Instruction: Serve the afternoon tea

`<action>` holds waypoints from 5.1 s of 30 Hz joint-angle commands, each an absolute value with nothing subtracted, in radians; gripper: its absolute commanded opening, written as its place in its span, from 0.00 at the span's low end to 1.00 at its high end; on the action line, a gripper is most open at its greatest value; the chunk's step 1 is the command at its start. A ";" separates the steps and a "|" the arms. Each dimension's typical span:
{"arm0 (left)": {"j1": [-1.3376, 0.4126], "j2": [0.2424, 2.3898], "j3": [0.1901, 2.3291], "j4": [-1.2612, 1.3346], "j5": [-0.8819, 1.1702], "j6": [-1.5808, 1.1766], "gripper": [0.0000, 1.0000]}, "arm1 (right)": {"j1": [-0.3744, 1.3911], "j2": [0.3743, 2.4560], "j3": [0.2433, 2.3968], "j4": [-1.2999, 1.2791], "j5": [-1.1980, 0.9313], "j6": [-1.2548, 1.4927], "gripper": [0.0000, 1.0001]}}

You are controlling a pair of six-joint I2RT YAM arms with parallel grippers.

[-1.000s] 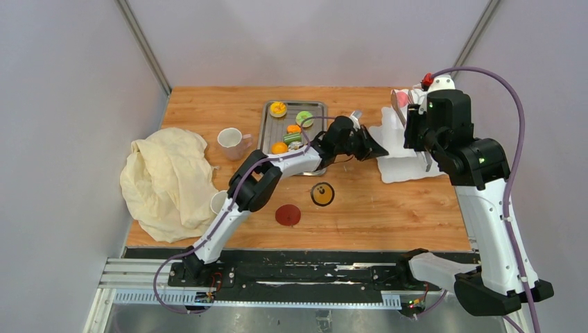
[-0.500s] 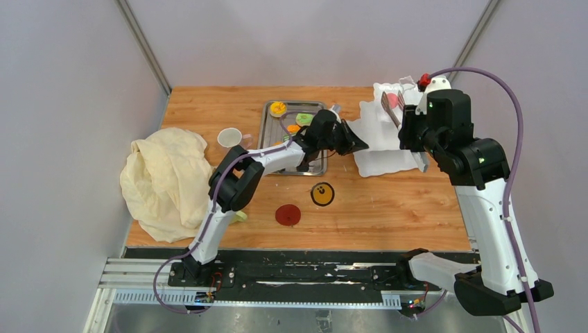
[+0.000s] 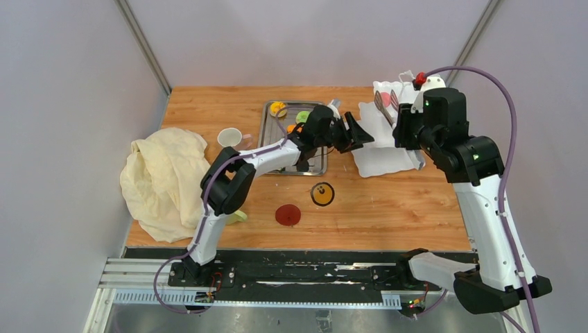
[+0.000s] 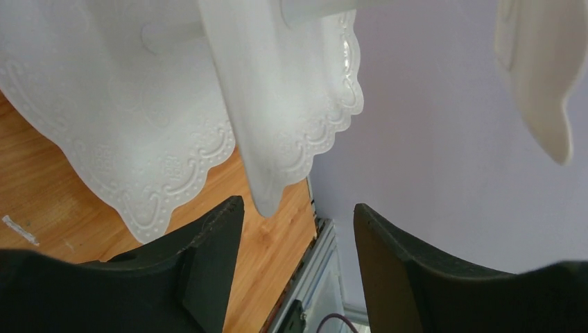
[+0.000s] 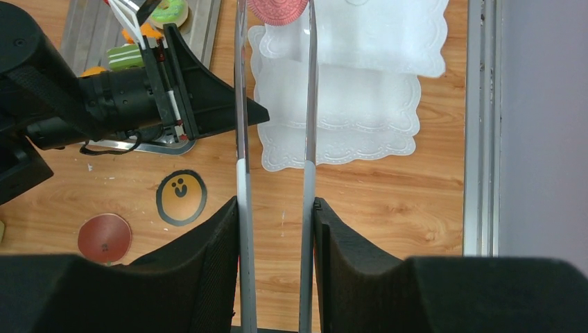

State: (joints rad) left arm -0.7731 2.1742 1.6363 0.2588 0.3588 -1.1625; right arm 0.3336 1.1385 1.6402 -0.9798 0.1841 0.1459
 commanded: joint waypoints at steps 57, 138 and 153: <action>-0.759 1.234 1.094 -0.245 0.090 -0.541 0.72 | 0.315 1.165 1.455 -0.674 0.330 0.260 0.46; -0.472 1.085 1.083 -0.472 -0.095 -0.442 0.72 | 0.608 1.728 1.382 -0.458 0.142 0.167 0.37; -0.469 1.074 1.077 -0.460 -0.075 -0.454 0.72 | 0.608 1.440 1.358 -0.511 0.135 0.166 0.14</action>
State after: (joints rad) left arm -0.4789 1.0855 1.0821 -0.4946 -0.0856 -0.4557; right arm 0.5999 1.5593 1.3476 -0.5076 0.1184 0.1776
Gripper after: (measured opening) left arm 0.721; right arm 0.393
